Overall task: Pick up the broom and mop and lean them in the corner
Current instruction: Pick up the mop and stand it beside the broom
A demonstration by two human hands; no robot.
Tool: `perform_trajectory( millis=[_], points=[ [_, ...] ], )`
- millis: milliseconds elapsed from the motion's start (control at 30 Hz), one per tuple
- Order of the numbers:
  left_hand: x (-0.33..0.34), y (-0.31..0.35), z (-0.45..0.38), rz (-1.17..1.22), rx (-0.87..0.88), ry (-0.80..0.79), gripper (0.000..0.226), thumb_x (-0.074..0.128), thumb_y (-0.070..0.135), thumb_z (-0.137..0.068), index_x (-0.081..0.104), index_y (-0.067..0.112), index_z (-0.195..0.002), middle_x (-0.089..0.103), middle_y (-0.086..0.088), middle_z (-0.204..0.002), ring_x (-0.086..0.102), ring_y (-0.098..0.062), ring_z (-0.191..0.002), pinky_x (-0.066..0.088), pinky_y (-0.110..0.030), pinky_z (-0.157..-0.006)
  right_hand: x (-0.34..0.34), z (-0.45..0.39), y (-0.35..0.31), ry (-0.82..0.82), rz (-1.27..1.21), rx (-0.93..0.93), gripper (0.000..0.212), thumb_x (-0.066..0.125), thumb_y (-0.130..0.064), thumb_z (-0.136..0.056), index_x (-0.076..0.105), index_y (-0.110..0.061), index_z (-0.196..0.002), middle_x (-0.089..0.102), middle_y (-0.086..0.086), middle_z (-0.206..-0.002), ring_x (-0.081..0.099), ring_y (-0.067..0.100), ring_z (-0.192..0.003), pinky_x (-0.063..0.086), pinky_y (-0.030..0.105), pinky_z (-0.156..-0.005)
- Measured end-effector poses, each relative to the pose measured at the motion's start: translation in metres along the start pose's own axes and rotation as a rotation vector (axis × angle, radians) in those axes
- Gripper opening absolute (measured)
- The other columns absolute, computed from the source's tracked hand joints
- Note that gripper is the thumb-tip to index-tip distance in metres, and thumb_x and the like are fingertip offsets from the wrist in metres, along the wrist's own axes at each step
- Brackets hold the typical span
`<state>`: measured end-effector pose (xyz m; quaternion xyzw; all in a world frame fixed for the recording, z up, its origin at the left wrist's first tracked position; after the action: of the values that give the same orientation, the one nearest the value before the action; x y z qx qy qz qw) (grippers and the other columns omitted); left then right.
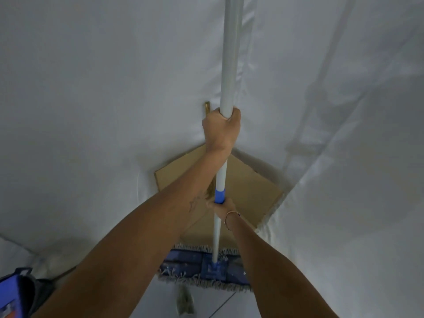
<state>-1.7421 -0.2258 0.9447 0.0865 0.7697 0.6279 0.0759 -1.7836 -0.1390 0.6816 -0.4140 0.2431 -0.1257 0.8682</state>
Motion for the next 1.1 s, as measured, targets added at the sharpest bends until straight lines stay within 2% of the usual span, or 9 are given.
perform_trajectory(
  millis=[167, 200, 233, 300, 400, 633, 767, 967, 1100],
  points=[
    [0.0, -0.038, -0.075, -0.015, -0.034, 0.078, 0.032, 0.06, 0.023, -0.084, 0.049, 0.005, -0.059, 0.046, -0.005, -0.051, 0.047, -0.018, -0.046, 0.036, -0.019, -0.039, 0.018, -0.062, -0.033, -0.018, 0.065, 0.021, 0.026, 0.062, -0.01, -0.082, 0.046, -0.009, -0.061, 0.043, 0.011, -0.063, 0.044, 0.019, -0.057, 0.042, 0.035, -0.07],
    [0.002, -0.047, -0.093, -0.026, -0.038, 0.094, 0.034, 0.059, 0.023, -0.084, 0.046, 0.007, -0.056, 0.045, -0.004, -0.05, 0.046, -0.018, -0.046, 0.034, -0.016, -0.038, 0.024, -0.078, -0.042, -0.048, 0.058, 0.014, 0.015, 0.06, -0.008, -0.083, 0.056, 0.003, -0.074, 0.052, 0.026, -0.074, 0.056, 0.031, -0.069, 0.049, 0.039, -0.078],
    [0.003, -0.054, -0.105, -0.04, -0.042, 0.108, 0.038, 0.059, 0.022, -0.084, 0.042, 0.01, -0.053, 0.042, -0.003, -0.049, 0.043, -0.017, -0.047, 0.031, -0.015, -0.038, 0.027, -0.093, -0.045, -0.055, 0.029, 0.031, 0.023, 0.059, -0.005, -0.084, 0.058, 0.015, -0.095, 0.056, 0.038, -0.096, 0.059, 0.045, -0.092, 0.05, 0.047, -0.091],
    [0.005, -0.068, -0.133, -0.045, -0.052, 0.129, 0.043, 0.059, 0.022, -0.083, 0.035, 0.013, -0.049, 0.039, -0.004, -0.049, 0.039, -0.017, -0.048, 0.032, -0.02, -0.041, 0.036, -0.123, -0.056, -0.074, 0.042, 0.045, 0.041, 0.059, -0.006, -0.084, 0.05, 0.02, -0.114, 0.053, 0.041, -0.115, 0.051, 0.05, -0.112, 0.041, 0.056, -0.103],
    [0.006, -0.088, -0.178, -0.039, -0.093, 0.173, 0.045, 0.06, 0.021, -0.083, 0.033, 0.014, -0.047, 0.038, -0.003, -0.047, 0.039, -0.018, -0.048, 0.032, -0.026, -0.046, 0.046, -0.174, -0.072, -0.086, 0.13, 0.07, 0.021, 0.066, -0.019, -0.08, 0.051, -0.005, -0.075, 0.049, 0.01, -0.066, 0.052, 0.025, -0.067, 0.052, 0.04, -0.073],
    [0.018, -0.135, -0.242, -0.075, -0.128, 0.202, 0.05, 0.062, 0.018, -0.085, 0.032, 0.017, -0.043, 0.035, 0.002, -0.043, 0.035, -0.01, -0.041, 0.027, -0.013, -0.037, 0.056, -0.243, -0.1, -0.106, 0.173, 0.183, 0.035, 0.057, -0.01, -0.084, 0.033, -0.018, -0.06, 0.028, 0.001, -0.059, 0.027, 0.011, -0.052, 0.027, 0.023, -0.049],
    [0.024, -0.153, -0.268, -0.091, -0.148, 0.245, 0.05, 0.062, 0.022, -0.084, 0.032, 0.016, -0.044, 0.034, 0.001, -0.043, 0.036, -0.017, -0.046, 0.029, -0.026, -0.045, 0.058, -0.277, -0.112, -0.126, 0.194, 0.174, 0.04, 0.054, -0.007, -0.087, 0.029, -0.02, -0.059, 0.027, 0.001, -0.059, 0.027, 0.01, -0.052, 0.025, 0.02, -0.048],
    [0.027, -0.166, -0.299, -0.116, -0.199, 0.317, 0.044, 0.06, 0.024, -0.083, 0.037, 0.014, -0.047, 0.038, 0.0, -0.046, 0.039, -0.017, -0.046, 0.033, -0.027, -0.045, 0.065, -0.309, -0.12, -0.215, 0.194, 0.147, 0.033, 0.062, -0.009, -0.083, 0.039, -0.018, -0.061, 0.034, 0.001, -0.059, 0.035, 0.012, -0.053, 0.038, 0.029, -0.071],
    [0.019, -0.173, -0.314, -0.123, -0.214, 0.363, 0.036, 0.059, 0.026, -0.084, 0.047, 0.009, -0.055, 0.046, -0.008, -0.052, 0.045, -0.02, -0.049, 0.039, -0.029, -0.045, 0.071, -0.33, -0.127, -0.279, 0.224, 0.119, 0.018, 0.066, -0.016, -0.083, 0.049, -0.011, -0.084, 0.041, -0.001, -0.063, 0.042, 0.012, -0.058, 0.041, 0.027, -0.073]
  ],
)
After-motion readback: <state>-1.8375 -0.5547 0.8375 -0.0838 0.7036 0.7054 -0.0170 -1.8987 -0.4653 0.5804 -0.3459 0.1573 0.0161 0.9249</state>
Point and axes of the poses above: each hand's wrist, its own z-axis away from the middle knuckle, its own x-axis out of the palm, y = z × x, the point moved 8 cm from there along -z, towards the middle knuckle
